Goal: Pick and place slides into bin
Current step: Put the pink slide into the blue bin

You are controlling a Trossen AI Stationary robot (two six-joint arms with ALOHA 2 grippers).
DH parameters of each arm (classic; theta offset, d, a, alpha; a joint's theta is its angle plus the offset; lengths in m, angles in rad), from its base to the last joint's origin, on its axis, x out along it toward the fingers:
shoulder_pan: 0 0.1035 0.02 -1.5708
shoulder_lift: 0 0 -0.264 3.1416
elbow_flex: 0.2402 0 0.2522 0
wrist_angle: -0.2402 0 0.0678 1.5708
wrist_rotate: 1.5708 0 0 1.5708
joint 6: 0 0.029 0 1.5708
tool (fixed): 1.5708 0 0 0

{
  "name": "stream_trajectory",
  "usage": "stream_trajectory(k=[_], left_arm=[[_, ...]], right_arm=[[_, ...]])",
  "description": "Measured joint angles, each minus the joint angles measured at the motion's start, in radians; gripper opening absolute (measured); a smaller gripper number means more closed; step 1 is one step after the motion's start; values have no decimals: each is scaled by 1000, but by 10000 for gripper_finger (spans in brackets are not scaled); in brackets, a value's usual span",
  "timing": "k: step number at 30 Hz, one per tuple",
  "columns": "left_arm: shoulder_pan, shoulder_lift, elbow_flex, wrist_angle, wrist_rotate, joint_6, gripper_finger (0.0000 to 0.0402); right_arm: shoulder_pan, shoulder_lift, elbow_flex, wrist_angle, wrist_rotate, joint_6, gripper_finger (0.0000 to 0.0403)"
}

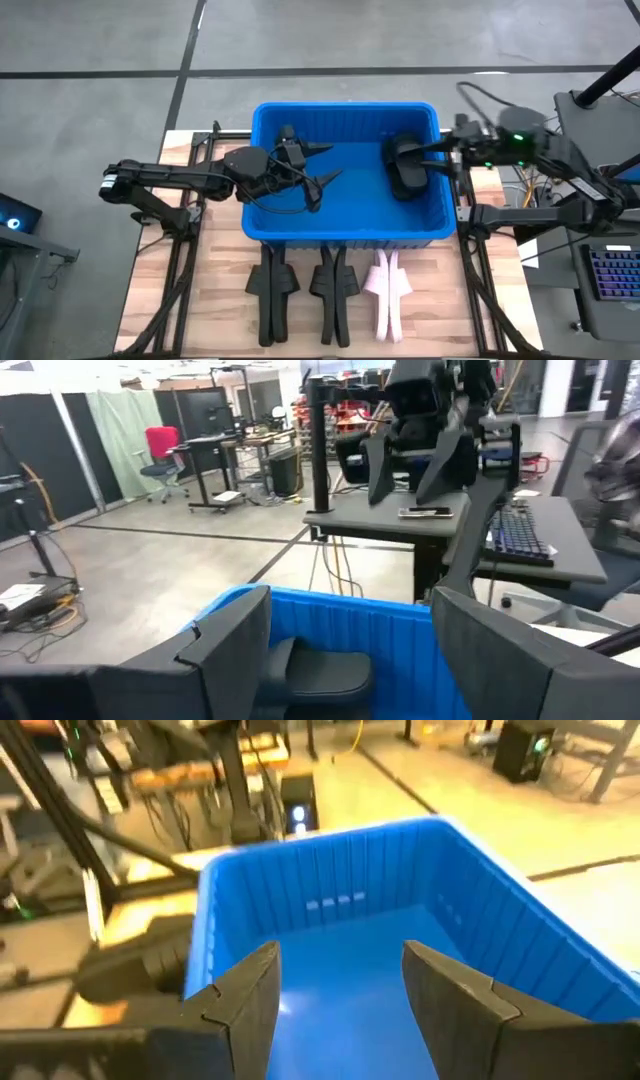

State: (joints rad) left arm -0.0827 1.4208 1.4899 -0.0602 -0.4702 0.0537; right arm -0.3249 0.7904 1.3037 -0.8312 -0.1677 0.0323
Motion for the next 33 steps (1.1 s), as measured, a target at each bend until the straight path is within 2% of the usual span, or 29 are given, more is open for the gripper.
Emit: stream_trajectory(k=[3, 6, 15, 20, 23, 29, 33], left_arm=[[-1, 0, -2, -1, 2, 0, 259], [-1, 0, -2, -1, 2, 0, 259], [-3, -29, -3, -1, 4, 2, 259], [-3, -69, -8, -54, 5, 3, 259], [-4, -103, -7, -118, 5, -25, 259], [-6, -175, -14, -206, 28, -101, 259], [-10, -203, -31, -272, 35, -103, 259]], right_arm=[[50, -40, 0, 0, 63, 49, 200], [80, -52, -1, 0, 67, 73, 200], [140, -5, -2, 81, -92, 172, 201], [211, 43, 5, 173, -121, 265, 201], [259, 79, 24, 172, -119, 341, 201], [373, 150, 83, 1, -6, 450, 201], [468, 194, 104, -41, 75, 495, 201]])
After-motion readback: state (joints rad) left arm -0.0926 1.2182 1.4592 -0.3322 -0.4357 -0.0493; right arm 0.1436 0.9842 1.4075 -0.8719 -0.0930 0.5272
